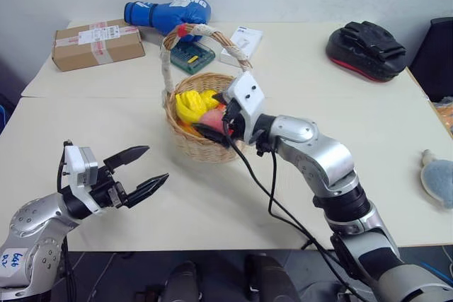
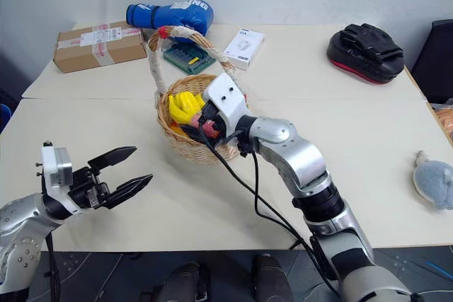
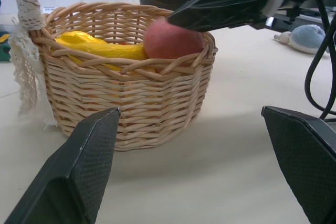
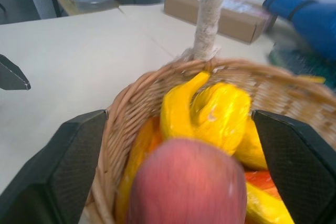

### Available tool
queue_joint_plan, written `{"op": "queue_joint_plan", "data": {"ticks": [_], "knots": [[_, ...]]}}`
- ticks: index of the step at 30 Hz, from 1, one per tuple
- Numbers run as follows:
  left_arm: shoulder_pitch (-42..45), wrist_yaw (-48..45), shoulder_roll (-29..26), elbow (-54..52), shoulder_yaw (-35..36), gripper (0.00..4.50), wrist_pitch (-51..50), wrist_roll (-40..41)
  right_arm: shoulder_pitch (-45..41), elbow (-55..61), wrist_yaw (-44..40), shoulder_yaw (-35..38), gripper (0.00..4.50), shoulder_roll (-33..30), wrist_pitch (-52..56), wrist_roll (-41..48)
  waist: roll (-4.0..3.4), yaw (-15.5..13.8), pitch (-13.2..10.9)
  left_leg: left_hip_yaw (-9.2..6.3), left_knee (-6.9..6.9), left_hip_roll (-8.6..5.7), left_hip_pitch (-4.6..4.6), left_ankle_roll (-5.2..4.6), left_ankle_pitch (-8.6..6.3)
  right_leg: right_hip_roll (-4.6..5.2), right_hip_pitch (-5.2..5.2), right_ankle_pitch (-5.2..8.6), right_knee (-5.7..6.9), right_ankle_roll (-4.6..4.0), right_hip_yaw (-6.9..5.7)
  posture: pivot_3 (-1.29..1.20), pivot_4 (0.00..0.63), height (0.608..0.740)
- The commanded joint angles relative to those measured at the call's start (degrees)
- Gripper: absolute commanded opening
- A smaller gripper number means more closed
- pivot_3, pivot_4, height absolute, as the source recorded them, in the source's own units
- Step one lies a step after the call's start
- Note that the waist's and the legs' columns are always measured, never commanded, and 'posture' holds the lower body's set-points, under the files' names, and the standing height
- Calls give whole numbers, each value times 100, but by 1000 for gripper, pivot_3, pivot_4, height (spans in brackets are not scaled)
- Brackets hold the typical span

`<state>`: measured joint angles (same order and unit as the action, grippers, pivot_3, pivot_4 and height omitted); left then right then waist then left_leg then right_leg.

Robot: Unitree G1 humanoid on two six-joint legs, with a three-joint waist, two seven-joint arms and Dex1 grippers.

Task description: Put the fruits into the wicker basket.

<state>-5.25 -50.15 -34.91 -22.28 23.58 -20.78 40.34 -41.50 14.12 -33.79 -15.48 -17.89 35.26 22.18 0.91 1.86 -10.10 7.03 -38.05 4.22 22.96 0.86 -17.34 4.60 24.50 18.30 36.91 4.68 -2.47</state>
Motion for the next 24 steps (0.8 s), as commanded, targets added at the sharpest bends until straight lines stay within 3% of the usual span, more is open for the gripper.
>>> {"op": "queue_joint_plan", "data": {"ticks": [1,7,11,18,24], "knots": [[78,77,7,-204,20,4500,67,106,453,829,-1080,361,4480,-355,-284,769,0,-7,0,0,0,0,1,0,0,0,0,0,1,0,0,0,150,740],[314,51,-34,-12,-114,4500,84,53,1497,1350,-2202,1392,4480,-1822,453,2032,1,-34,0,-14,-5,-18,-2,-40,-17,20,-17,-2,-4,4,-12,0,150,740],[412,13,-47,41,-156,4500,84,59,1543,722,-1948,1785,4480,-2093,166,1615,1,17,0,-8,-1,-17,-19,-38,-14,13,-22,-4,2,7,-5,0,150,740],[741,39,-58,106,-344,4500,-17,38,503,-756,-1688,1382,4480,-1507,-401,834,-1,7,-1,-1,4,-25,-35,-8,2,-9,-22,1,17,-4,1,0,150,740],[921,49,-65,132,-454,4500,-48,43,-597,-2206,-1695,1049,4480,-587,-1027,314,-2,1,-2,6,3,-24,-33,8,12,-8,-19,1,19,-4,7,0,150,740]]}}
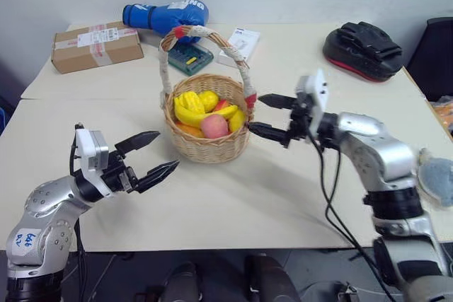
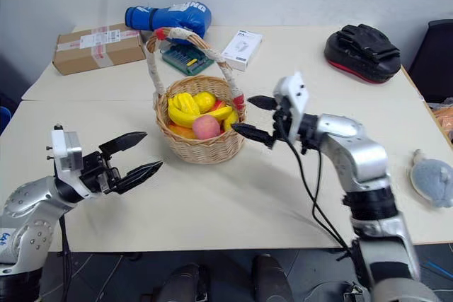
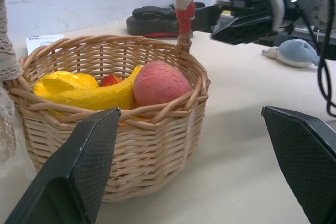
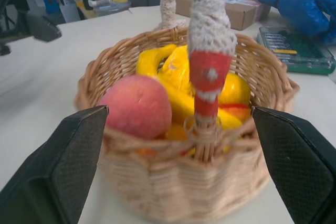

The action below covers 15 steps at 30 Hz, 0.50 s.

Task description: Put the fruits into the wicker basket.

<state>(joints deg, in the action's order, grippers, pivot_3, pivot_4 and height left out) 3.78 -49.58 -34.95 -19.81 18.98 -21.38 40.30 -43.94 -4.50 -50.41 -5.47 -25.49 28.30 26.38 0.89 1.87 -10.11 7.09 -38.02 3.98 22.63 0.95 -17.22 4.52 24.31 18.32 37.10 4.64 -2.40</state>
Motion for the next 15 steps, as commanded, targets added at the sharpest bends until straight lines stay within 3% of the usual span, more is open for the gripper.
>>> {"op": "queue_joint_plan", "data": {"ticks": [1,2,7,12,13,15], "knots": [[18,-4,-53,-126,-11,4500,9,44,-470,-503,-131,29,4113,251,-394,-129,0,-1,0,0,0,6,1,5,3,2,1,0,0,0,0,0,150,740],[10,6,-41,-151,-32,4500,6,41,-583,-645,-189,-7,3961,325,-458,-178,0,-4,0,1,0,14,1,5,3,2,1,0,-1,0,1,0,150,740],[-40,63,1,-253,-94,4500,11,48,-715,-842,-441,9,2178,418,-624,-276,0,-22,0,0,-2,19,11,2,1,8,1,0,-7,0,-3,0,150,740],[-29,43,37,-252,-207,4500,38,48,-390,-264,-906,231,433,116,-558,9,0,-27,0,-2,-2,20,12,1,0,8,1,-1,-8,1,-6,0,150,740],[14,21,44,-220,-259,4500,46,42,-285,-19,-982,299,150,13,-446,136,0,-28,0,-3,-2,20,12,1,0,8,1,-1,-8,1,-7,0,150,740],[151,-66,63,-119,-394,4500,73,22,-118,552,-720,599,142,-107,-190,371,-1,-32,-1,-3,-2,19,14,1,0,8,1,-1,-8,1,-6,0,150,740]]}}
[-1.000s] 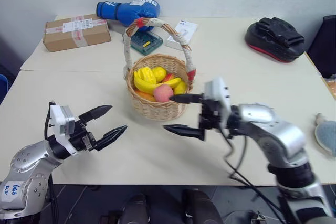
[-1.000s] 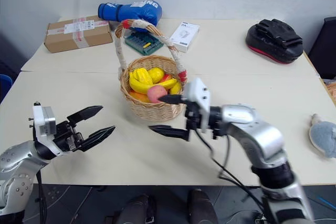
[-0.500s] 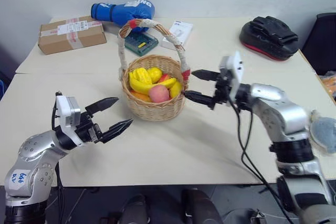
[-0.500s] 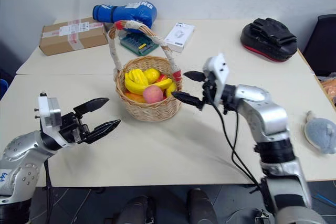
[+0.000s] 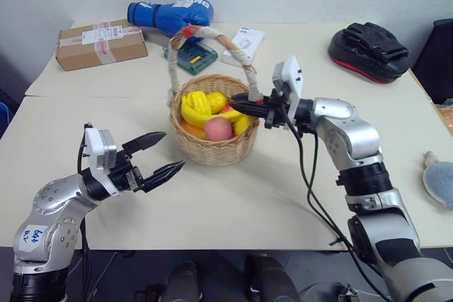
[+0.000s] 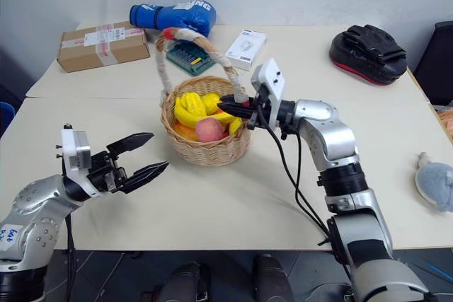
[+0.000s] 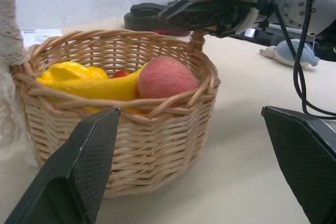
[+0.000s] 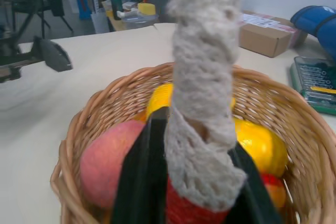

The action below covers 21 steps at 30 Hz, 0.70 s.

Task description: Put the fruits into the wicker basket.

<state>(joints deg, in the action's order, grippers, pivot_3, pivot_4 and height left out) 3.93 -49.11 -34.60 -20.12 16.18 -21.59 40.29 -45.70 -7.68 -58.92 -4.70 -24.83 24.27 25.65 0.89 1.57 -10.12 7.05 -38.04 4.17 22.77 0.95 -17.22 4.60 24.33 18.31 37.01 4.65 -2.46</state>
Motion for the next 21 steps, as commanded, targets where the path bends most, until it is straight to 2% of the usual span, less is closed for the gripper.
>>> {"op": "queue_joint_plan", "data": {"ticks": [1,6,10,14,18,21], "knots": [[209,-146,38,-34,-173,4500,107,14,141,1126,303,695,142,-214,333,559,-1,1,-1,0,0,0,1,0,0,1,0,0,0,0,0,0,150,740],[602,-302,158,264,-473,4500,162,-37,995,2280,1174,1885,142,-827,732,752,-1,-36,0,-2,-1,-1,1,1,1,-2,2,0,1,1,-1,0,150,740],[885,-495,236,550,-696,4500,197,-99,1670,2358,1518,2825,142,-1478,782,695,0,-124,-1,-3,-3,-35,3,-5,-1,1,-1,-2,-8,3,-3,0,150,740],[1154,-723,252,826,-867,4500,228,-176,1902,1677,1490,3245,142,-1795,441,618,-1,-103,-1,8,-5,-35,-4,-14,-2,-8,-1,-5,-4,9,10,0,150,740],[1383,-890,270,1072,-956,4500,253,-246,1793,662,1502,3196,142,-1752,-293,295,-3,-41,-2,18,3,-33,-27,-12,1,-16,-10,-5,2,9,21,0,150,740],[1467,-947,324,1172,-999,4500,254,-256,1621,-128,1421,3226,142,-1563,-681,379,-4,21,-3,25,5,-34,-32,-3,6,-15,-10,-5,4,9,30,0,150,740]]}}
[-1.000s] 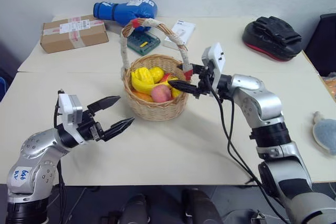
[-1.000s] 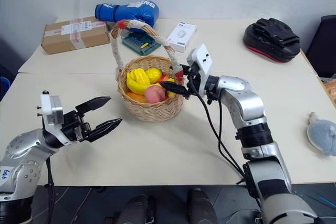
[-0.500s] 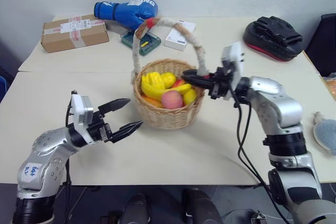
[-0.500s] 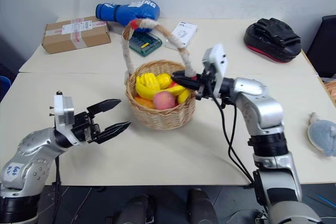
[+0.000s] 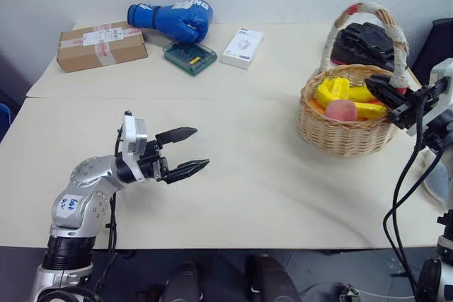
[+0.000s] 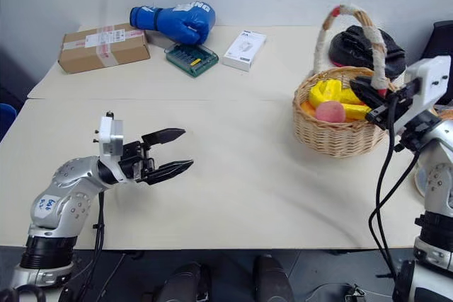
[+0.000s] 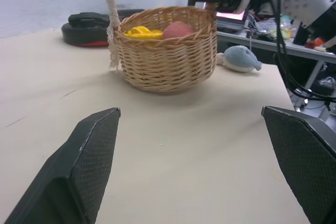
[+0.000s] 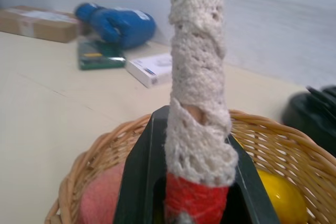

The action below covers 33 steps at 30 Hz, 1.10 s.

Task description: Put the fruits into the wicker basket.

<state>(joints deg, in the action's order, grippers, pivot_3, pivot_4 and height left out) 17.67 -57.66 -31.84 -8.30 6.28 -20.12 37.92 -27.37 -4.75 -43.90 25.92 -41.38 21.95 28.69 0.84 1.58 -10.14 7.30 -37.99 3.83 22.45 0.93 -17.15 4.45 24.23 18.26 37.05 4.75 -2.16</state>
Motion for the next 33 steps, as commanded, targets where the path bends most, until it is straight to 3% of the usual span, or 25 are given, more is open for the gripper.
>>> {"op": "queue_joint_plan", "data": {"ticks": [1,5,10,18,24,27,30,33], "knots": [[125,-109,67,23,-34,4500,125,-42,-206,-641,-140,62,142,103,-587,-20,0,20,0,6,1,1,-4,2,1,-2,0,0,0,0,4,0,150,740],[183,-145,93,110,-38,4500,162,-84,-73,-663,-388,-31,142,104,-470,177,0,15,0,12,0,3,-9,4,2,-2,-1,-1,5,2,13,0,150,740],[72,-206,35,122,64,4500,183,-76,290,-309,-501,254,1636,-280,-337,309,-1,-2,-1,14,-1,4,-10,4,3,0,-1,-2,6,3,16,0,150,740],[-325,-200,-277,22,530,4500,259,-133,1249,-102,-1029,958,4486,-1050,-741,217,-3,-26,-1,16,-2,0,-15,-1,1,2,-10,-6,-4,11,19,0,150,740],[-1064,5,-773,-194,1010,4500,207,-255,2528,324,-2006,1085,4486,-1344,-1318,26,-2,-3,-2,15,10,3,-25,-15,-8,-1,-19,-6,-18,11,18,0,150,740],[-1458,-177,-1000,-65,1107,4500,625,-596,3349,550,-2394,1042,4486,-1130,-1814,-157,-3,-2,-1,9,12,4,-40,-23,-16,0,-40,-5,-28,12,13,0,150,740],[-1720,-194,-1064,7,1106,4500,910,-828,4066,878,-2681,550,4486,-875,-2622,-579,0,-12,0,3,17,4,-58,-36,-32,1,-69,-6,-51,12,4,0,150,740],[-2050,-136,-963,-40,1145,4500,1210,-1019,4199,1141,-2531,-123,4486,-398,-3076,-786,2,1,1,-4,17,14,-62,-37,-39,5,-79,-6,-54,12,1,0,150,740]]}}
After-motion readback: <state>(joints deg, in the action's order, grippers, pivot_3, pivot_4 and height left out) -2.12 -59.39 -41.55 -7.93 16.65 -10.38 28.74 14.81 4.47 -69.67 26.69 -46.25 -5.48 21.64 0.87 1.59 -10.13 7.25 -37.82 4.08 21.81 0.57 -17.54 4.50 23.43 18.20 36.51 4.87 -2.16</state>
